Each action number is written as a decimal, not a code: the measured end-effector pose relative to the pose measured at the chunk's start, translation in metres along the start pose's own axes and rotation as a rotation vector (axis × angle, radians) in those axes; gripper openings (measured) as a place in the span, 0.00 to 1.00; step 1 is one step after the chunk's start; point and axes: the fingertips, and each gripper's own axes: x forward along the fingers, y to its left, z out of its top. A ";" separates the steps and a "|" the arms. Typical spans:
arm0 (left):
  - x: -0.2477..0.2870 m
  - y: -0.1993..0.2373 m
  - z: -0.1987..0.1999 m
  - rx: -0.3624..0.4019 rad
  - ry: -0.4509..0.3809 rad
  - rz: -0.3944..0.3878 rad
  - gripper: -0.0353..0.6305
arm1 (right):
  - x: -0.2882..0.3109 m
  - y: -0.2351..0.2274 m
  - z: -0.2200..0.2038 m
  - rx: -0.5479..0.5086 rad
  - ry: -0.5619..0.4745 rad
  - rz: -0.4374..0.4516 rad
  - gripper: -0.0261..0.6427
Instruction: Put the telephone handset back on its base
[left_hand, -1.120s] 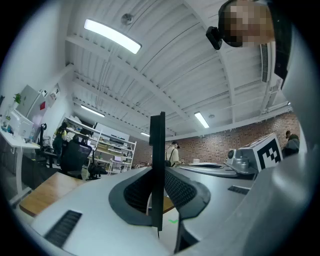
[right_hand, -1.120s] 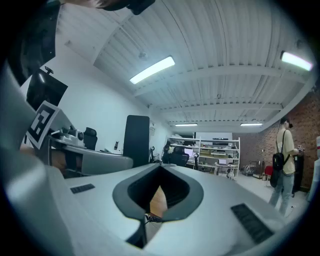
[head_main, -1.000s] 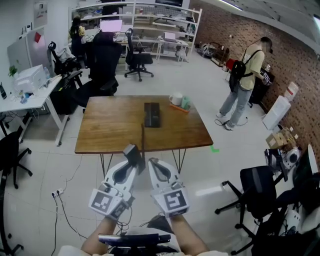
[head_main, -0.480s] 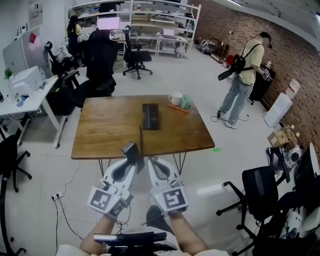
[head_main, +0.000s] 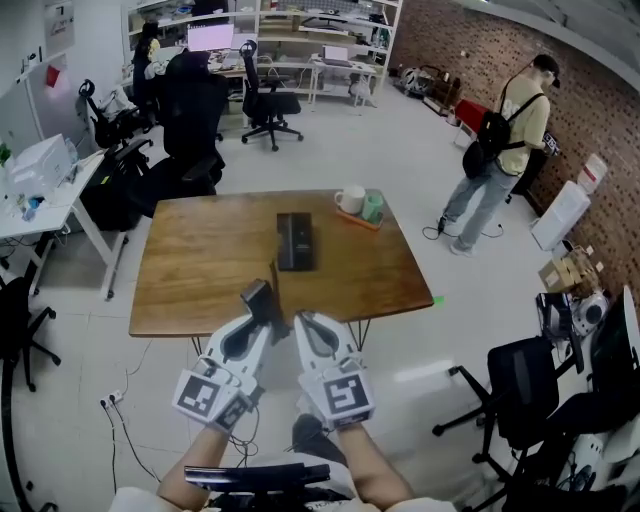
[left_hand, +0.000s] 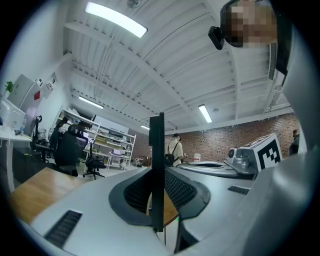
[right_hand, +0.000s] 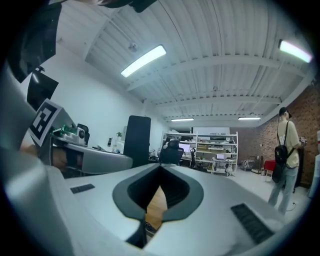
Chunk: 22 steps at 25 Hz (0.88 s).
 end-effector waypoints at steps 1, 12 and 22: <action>0.007 0.005 -0.003 -0.004 0.003 0.002 0.15 | 0.006 -0.005 -0.003 0.002 0.004 -0.001 0.05; 0.082 0.054 -0.041 -0.047 0.084 0.002 0.15 | 0.067 -0.064 -0.031 0.038 0.050 0.002 0.05; 0.139 0.095 -0.078 -0.091 0.151 0.023 0.15 | 0.116 -0.107 -0.055 0.080 0.088 0.025 0.05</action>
